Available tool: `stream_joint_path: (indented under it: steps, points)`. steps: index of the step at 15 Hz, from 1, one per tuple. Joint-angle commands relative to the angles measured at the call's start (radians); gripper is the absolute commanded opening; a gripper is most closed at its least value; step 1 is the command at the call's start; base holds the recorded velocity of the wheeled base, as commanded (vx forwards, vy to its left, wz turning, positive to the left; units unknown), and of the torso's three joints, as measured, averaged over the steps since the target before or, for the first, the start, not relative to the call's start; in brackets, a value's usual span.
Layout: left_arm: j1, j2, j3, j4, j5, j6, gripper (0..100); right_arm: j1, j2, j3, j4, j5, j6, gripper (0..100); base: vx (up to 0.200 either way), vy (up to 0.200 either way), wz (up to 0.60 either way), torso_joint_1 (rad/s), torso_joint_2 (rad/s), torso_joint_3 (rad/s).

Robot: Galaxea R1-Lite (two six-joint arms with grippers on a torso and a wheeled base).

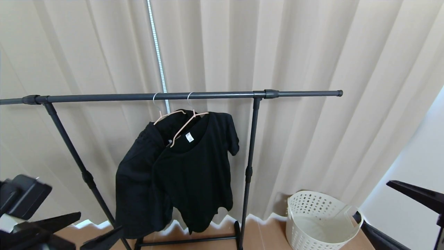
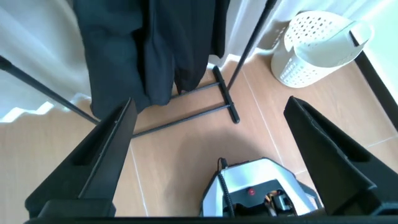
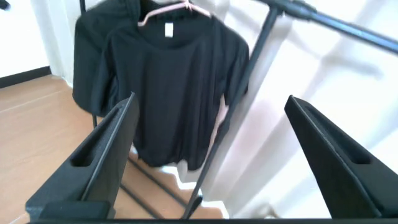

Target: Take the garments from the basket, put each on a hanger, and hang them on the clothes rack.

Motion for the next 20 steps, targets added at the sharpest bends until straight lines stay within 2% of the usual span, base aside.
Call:
stream_joint_path:
  steps: [1,2,3,5,7,9,10,12,13,14,15,16,17,19,20]
  points:
    - [-0.015,-0.264,0.172,0.003,0.010,0.002,100,0.000,-0.381,0.049,0.276,-0.089,0.015,100,0.000,0.000,0.00,0.000,0.00,0.000]
    - [-0.015,-0.320,0.227,0.003,0.010,0.002,100,0.000,-0.553,0.049,0.486,-0.120,0.024,100,0.000,0.000,0.00,0.000,0.00,0.000]
    - [-0.013,-0.354,0.255,0.003,0.009,0.002,100,0.000,-0.649,0.049,0.606,-0.138,0.027,100,0.000,0.000,0.00,0.000,0.00,0.000]
    - [-0.009,-0.403,0.296,0.003,0.012,0.005,100,0.000,-0.740,0.049,0.716,-0.157,0.061,100,0.000,0.000,0.00,0.000,0.00,0.000]
    - [0.000,-0.475,0.347,0.015,0.023,0.034,100,-0.003,-0.766,0.049,0.725,-0.174,0.096,100,0.000,0.000,0.00,0.000,0.00,0.000]
    - [0.066,-0.544,0.345,0.078,0.029,0.077,100,-0.021,-0.770,0.049,0.728,-0.244,0.101,100,0.000,0.000,0.00,0.000,0.00,0.000]
    - [0.145,-0.557,0.341,0.093,0.029,0.120,100,-0.040,-0.769,0.049,0.728,-0.282,0.103,100,0.000,0.000,0.00,0.000,0.00,0.000]
    - [0.381,-0.583,0.339,0.093,0.023,0.201,100,-0.092,-0.801,0.049,0.728,-0.292,0.104,100,0.000,0.000,0.00,0.000,0.00,0.000]
    - [0.505,-0.636,0.339,0.093,0.010,0.229,100,-0.145,-0.806,0.049,0.721,-0.293,0.109,100,0.000,0.000,0.00,0.000,0.00,0.000]
    - [0.517,-0.649,0.339,0.093,0.007,0.232,100,-0.153,-0.806,0.049,0.721,-0.295,0.110,100,0.000,0.000,0.00,0.000,0.00,0.000]
    - [0.580,-0.825,0.338,0.095,-0.091,0.258,100,-0.279,-0.810,0.049,0.721,-0.299,0.110,100,0.000,0.000,0.00,0.000,0.00,0.000]
    - [0.579,-0.870,0.335,0.099,-0.149,0.258,100,-0.339,-0.847,0.049,0.727,-0.290,0.109,100,0.000,0.000,0.00,0.000,0.00,0.000]
    - [0.579,-0.859,0.336,0.101,-0.152,0.246,100,-0.354,-0.901,0.049,0.719,-0.293,0.107,100,0.000,0.000,0.00,0.000,0.00,0.000]
    - [0.570,-0.863,0.338,0.102,-0.169,0.208,100,-0.354,-0.899,0.049,0.713,-0.287,0.115,100,0.000,0.000,0.00,0.000,0.00,0.000]
    - [0.531,-0.886,0.336,0.102,-0.198,0.206,100,-0.354,-0.899,0.049,0.716,-0.246,0.123,100,0.000,0.000,0.00,0.000,0.00,0.000]
